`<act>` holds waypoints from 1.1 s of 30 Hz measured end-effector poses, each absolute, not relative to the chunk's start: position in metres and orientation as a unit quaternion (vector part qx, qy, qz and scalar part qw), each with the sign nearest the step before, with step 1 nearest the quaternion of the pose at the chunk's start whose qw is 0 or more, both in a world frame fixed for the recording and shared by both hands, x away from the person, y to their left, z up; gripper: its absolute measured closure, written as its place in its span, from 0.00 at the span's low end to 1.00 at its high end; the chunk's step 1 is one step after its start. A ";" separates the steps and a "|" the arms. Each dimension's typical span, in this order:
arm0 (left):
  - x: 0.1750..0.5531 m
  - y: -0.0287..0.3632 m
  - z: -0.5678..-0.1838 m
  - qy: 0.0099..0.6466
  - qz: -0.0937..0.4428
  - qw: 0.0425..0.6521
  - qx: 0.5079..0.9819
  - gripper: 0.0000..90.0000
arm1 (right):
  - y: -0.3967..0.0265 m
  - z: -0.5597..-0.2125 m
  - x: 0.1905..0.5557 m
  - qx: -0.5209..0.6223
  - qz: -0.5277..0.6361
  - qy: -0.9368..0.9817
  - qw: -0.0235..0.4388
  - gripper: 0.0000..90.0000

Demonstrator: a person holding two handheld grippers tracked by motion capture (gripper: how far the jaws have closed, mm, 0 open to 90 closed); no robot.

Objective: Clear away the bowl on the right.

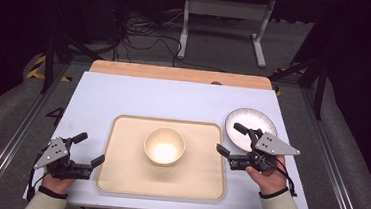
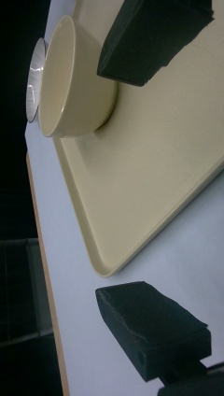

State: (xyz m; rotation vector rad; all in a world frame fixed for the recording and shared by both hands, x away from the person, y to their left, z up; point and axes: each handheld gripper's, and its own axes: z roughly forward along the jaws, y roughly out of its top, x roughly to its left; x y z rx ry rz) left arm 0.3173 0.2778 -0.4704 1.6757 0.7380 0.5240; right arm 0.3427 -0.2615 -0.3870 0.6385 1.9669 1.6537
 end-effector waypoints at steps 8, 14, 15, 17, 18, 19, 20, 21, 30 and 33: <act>0.317 0.278 -0.470 0.316 0.224 0.580 0.717 0.01 | -0.273 -0.403 0.340 0.258 0.621 0.698 0.243 0.08; 0.317 0.278 -0.470 0.316 0.224 0.580 0.717 0.01 | -0.279 -0.415 0.339 0.267 0.620 0.692 0.255 0.08; 0.317 0.278 -0.470 0.316 0.224 0.580 0.717 0.01 | -0.280 -0.418 0.339 0.266 0.618 0.693 0.258 0.08; 0.317 0.278 -0.470 0.316 0.224 0.580 0.717 0.01 | -0.280 -0.423 0.338 0.264 0.613 0.696 0.264 0.08; 0.317 0.278 -0.470 0.316 0.224 0.580 0.717 0.01 | -0.281 -0.425 0.339 0.261 0.614 0.697 0.264 0.08; 0.317 0.278 -0.470 0.316 0.224 0.580 0.717 0.01 | -0.281 -0.428 0.338 0.259 0.610 0.700 0.266 0.08; 0.317 0.278 -0.470 0.316 0.224 0.580 0.717 0.01 | -0.281 -0.430 0.338 0.259 0.608 0.701 0.268 0.08; 0.317 0.278 -0.470 0.316 0.224 0.580 0.717 0.01 | -0.281 -0.431 0.338 0.259 0.608 0.701 0.267 0.08; 0.317 0.278 -0.470 0.315 0.225 0.581 0.716 0.01 | -0.281 -0.445 0.337 0.263 0.610 0.701 0.259 0.06; 0.317 0.278 -0.470 0.315 0.225 0.581 0.716 0.01 | -0.283 -0.451 0.337 0.269 0.610 0.699 0.258 0.06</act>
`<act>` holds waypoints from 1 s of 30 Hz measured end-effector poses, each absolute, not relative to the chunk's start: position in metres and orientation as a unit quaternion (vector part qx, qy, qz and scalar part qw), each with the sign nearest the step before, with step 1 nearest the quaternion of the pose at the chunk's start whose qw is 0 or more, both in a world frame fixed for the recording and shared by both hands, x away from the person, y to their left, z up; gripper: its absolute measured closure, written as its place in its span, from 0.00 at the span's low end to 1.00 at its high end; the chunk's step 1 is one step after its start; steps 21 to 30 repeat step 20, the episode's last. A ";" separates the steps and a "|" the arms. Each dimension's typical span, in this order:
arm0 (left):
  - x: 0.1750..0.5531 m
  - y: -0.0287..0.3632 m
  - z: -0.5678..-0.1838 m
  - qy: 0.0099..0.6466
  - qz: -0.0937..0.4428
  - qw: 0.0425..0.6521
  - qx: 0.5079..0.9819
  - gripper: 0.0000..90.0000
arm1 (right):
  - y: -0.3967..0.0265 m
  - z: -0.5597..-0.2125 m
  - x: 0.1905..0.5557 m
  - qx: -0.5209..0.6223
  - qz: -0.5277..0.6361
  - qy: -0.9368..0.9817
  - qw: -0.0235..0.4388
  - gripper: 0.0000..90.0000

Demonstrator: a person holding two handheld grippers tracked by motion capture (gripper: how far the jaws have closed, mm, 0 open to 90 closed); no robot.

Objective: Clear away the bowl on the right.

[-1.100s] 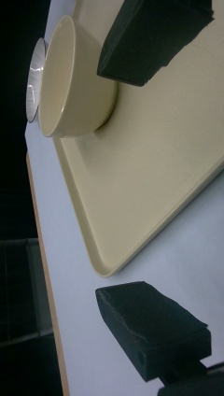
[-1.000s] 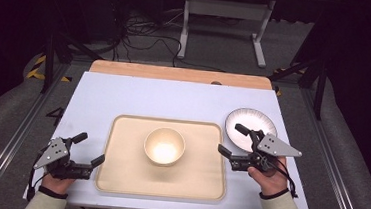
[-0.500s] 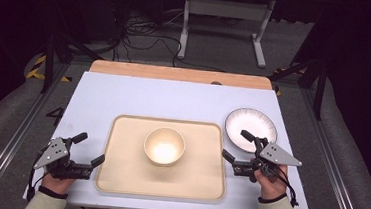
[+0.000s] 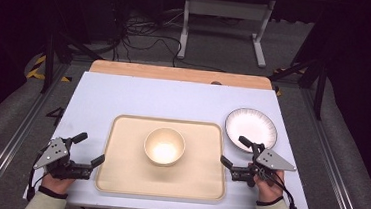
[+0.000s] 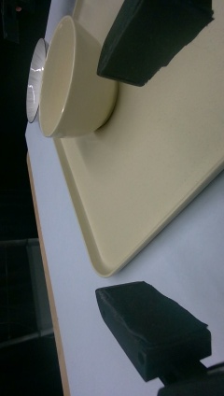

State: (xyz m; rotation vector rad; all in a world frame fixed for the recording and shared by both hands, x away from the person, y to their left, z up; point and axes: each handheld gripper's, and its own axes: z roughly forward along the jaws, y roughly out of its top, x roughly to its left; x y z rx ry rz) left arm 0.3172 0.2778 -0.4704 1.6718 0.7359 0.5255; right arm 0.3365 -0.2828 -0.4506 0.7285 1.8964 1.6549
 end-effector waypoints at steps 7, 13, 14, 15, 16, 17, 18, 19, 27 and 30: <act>0.317 0.278 -0.470 0.315 0.225 0.582 0.716 0.01 | -0.286 -0.459 0.336 0.275 0.609 0.700 0.254 0.06; 0.317 0.278 -0.470 0.315 0.225 0.582 0.715 0.01 | -0.287 -0.460 0.335 0.277 0.613 0.695 0.255 0.06; 0.317 0.278 -0.470 0.315 0.225 0.582 0.715 0.01 | -0.288 -0.460 0.335 0.277 0.613 0.695 0.256 0.06; 0.317 0.278 -0.470 0.314 0.225 0.580 0.717 0.01 | -0.288 -0.460 0.335 0.276 0.613 0.695 0.256 0.06; 0.317 0.278 -0.470 0.314 0.225 0.580 0.717 0.01 | -0.287 -0.460 0.335 0.277 0.612 0.695 0.256 0.06; 0.317 0.278 -0.470 0.314 0.225 0.580 0.717 0.01 | -0.287 -0.460 0.335 0.276 0.612 0.695 0.256 0.06; 0.317 0.278 -0.470 0.315 0.225 0.582 0.715 0.01 | -0.287 -0.460 0.335 0.276 0.613 0.695 0.256 0.06; 0.317 0.278 -0.470 0.314 0.225 0.582 0.715 0.01 | -0.288 -0.460 0.335 0.276 0.613 0.695 0.255 0.06; 0.317 0.278 -0.470 0.314 0.225 0.581 0.716 0.01 | -0.287 -0.460 0.335 0.276 0.613 0.695 0.255 0.06; 0.317 0.278 -0.470 0.314 0.225 0.581 0.716 0.01 | -0.287 -0.460 0.335 0.276 0.613 0.695 0.255 0.06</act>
